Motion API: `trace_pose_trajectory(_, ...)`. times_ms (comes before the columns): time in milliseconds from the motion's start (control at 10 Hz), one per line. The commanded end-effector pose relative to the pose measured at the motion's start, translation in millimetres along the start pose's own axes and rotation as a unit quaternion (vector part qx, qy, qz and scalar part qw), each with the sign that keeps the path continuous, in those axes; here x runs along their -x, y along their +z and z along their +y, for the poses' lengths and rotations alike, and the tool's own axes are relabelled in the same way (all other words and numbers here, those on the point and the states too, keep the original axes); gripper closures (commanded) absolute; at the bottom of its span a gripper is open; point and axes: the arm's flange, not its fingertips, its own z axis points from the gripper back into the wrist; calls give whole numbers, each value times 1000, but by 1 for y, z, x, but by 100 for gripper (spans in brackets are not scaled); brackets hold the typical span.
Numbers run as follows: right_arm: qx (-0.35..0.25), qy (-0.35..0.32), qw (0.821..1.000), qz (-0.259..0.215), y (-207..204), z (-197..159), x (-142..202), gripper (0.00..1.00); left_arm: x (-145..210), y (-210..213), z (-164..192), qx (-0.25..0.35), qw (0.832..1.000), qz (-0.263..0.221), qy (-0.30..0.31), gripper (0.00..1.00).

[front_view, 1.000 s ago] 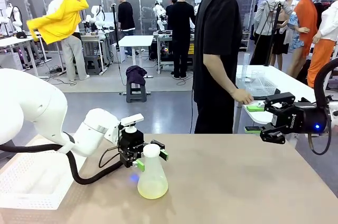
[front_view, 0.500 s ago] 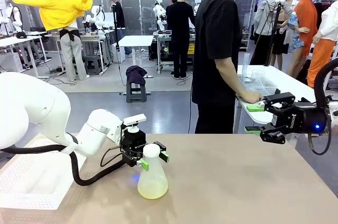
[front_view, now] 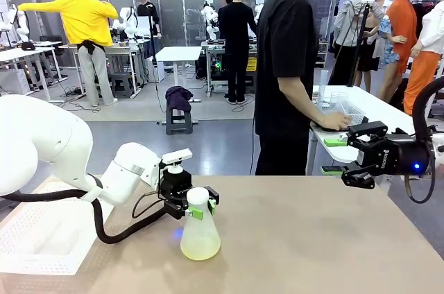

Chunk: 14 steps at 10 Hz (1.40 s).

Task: Prepare the solutions needed for the experiment.
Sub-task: When the human places the Big flask in the center of the table, pick up the Big flask and place it in the left Organizing basket.

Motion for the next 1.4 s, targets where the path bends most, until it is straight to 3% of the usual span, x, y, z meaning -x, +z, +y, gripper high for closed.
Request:
trace_pose_trajectory(0, -3, 2, 1000, 0, 0, 1, 1, 36, 2, 4, 7, 4, 1000, -12, 15, 84)
trace_pose_trajectory(200, -3, 2, 1000, 0, 0, 1, 1, 36, 3, 3, 6, 0, 1000, -9, 16, 100)
trace_pose_trajectory(400, -3, 2, 1000, 0, 0, 1, 1, 36, -9, 3, 1, -17, 1000, 14, 13, 100)
trace_pose_trajectory(800, -3, 2, 1000, 0, 0, 1, 1, 36, -74, 10, -41, -12, 1000, 14, 0, 100)
trace_pose_trajectory(1300, -3, 2, 1000, 0, 0, 1, 1, 36, -168, 75, -122, -102, 992, 28, -69, 100)
